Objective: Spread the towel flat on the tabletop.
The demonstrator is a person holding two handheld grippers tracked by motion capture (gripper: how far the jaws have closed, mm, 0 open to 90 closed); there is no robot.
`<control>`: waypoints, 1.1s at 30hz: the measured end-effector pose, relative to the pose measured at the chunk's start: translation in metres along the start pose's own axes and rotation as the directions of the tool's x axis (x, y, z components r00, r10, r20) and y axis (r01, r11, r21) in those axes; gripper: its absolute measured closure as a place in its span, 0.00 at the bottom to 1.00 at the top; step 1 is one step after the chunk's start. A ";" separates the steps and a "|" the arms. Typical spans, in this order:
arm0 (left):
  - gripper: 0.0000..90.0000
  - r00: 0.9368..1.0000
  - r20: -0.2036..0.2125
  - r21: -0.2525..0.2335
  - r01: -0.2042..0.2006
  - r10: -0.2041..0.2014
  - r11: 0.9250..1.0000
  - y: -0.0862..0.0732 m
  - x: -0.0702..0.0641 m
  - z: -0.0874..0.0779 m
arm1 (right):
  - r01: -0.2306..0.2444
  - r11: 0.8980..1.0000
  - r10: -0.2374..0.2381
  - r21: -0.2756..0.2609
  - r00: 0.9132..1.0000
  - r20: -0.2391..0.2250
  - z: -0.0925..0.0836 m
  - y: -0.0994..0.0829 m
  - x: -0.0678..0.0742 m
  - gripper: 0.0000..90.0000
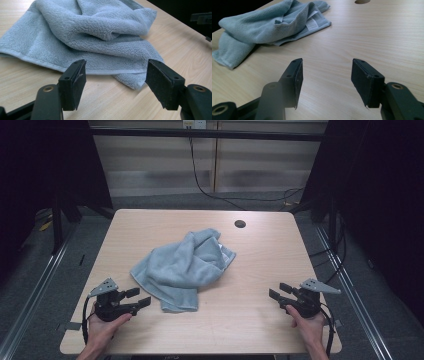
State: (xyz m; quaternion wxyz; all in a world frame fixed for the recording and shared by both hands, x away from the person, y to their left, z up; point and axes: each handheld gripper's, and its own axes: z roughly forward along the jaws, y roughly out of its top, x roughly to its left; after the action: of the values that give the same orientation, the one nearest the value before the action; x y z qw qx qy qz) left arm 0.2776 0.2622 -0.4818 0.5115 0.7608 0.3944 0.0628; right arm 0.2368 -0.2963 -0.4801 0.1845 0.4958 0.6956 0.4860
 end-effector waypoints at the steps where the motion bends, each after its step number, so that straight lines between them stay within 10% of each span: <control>1: 0.36 1.000 0.003 0.001 0.001 -0.001 1.000 0.000 0.000 0.000 | 0.001 1.000 -0.001 0.010 1.000 0.000 0.000 0.000 0.001 0.48; 21: 0.40 1.000 0.015 0.011 -0.016 0.016 1.000 0.021 0.004 0.019 | 0.078 0.994 -0.065 0.075 0.985 -0.159 0.029 0.027 0.035 0.38; 33: 0.44 0.998 -0.030 0.039 -0.062 0.063 0.997 0.059 0.017 0.059 | 0.171 0.977 -0.130 0.126 0.950 -0.283 0.110 0.084 0.063 0.40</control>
State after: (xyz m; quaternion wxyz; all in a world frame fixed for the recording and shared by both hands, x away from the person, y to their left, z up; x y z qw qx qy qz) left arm 0.3499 0.2209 -0.4661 0.4885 0.7814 0.3795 0.0831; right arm 0.3330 -0.1848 -0.4446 0.0860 0.3820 0.7844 0.4811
